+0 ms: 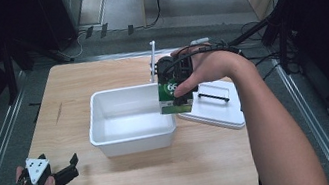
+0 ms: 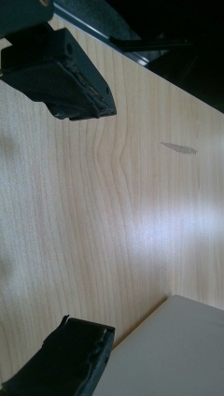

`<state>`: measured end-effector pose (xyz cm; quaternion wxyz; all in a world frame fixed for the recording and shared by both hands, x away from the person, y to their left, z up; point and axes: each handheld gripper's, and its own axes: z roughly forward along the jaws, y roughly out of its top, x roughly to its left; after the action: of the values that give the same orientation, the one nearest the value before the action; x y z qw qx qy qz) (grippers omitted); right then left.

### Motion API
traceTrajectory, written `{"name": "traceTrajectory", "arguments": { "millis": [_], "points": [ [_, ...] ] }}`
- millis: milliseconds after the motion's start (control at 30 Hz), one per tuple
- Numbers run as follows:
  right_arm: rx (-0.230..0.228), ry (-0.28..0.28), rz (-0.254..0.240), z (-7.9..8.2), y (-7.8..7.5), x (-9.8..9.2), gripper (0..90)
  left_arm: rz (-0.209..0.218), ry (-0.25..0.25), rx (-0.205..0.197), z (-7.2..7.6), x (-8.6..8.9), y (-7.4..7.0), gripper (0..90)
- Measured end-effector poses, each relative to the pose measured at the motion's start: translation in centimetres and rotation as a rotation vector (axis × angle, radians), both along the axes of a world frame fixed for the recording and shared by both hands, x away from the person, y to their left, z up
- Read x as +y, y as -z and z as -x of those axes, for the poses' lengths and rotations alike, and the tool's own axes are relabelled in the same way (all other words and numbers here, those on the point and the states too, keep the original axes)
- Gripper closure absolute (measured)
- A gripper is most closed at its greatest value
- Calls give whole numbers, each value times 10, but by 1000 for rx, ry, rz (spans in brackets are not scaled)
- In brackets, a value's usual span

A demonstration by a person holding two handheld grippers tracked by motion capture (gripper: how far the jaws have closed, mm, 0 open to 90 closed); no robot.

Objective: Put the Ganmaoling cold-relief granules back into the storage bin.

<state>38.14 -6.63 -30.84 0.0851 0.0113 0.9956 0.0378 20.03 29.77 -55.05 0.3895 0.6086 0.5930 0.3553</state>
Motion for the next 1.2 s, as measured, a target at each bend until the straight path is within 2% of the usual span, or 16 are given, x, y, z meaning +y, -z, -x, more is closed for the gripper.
{"name": "traceTrajectory", "arguments": {
  "millis": [300,500,1200],
  "points": [
    [17,-25,-8,-2,4,21,167,0,1,-1,0,0,0,0],
    [18,-30,5,-6,7,32,167,4,-1,0,0,1,0,0],
    [5,-70,9,-4,17,58,166,2,0,-3,0,0,0,0]
  ]
}}
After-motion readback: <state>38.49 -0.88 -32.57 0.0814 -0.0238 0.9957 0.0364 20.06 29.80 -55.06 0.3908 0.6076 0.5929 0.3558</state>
